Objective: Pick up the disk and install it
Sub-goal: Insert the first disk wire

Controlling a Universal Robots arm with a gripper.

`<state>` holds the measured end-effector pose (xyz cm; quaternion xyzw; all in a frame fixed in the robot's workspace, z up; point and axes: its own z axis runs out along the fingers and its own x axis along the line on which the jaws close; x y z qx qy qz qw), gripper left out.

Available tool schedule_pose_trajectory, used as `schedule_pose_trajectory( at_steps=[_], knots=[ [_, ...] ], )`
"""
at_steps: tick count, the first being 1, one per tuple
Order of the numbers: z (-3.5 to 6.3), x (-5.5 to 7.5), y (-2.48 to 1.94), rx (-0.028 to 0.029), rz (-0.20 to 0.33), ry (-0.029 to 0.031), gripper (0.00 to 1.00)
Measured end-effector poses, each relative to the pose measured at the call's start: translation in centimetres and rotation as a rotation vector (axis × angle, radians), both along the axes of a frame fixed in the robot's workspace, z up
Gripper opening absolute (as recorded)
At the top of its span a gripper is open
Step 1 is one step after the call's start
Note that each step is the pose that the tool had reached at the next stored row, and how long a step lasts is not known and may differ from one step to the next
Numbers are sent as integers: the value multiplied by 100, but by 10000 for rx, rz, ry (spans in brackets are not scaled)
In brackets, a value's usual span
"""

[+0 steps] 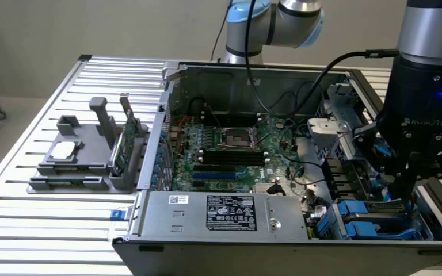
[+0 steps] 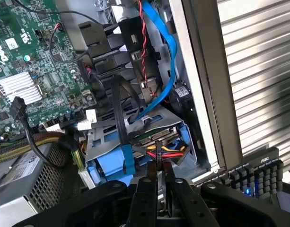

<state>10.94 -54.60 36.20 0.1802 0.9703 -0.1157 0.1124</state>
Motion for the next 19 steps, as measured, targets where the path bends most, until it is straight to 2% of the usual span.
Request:
schedule_pose_trajectory(
  at_steps=[5, 7, 10, 11, 12, 14, 19],
  knots=[
    [-28, -13, -38, -80, -11, 77, 17],
    [-38, -14, -51, -128, -11, 96, 17],
    [-39, -20, -56, -164, -8, 114, 18],
    [-41, -24, -55, -171, -10, 118, 24],
    [-42, -27, -56, -183, -10, 120, 24],
    [-45, -31, -56, -215, -10, 124, 37],
    [-48, -26, -56, -225, -134, 125, 37]
  ],
)
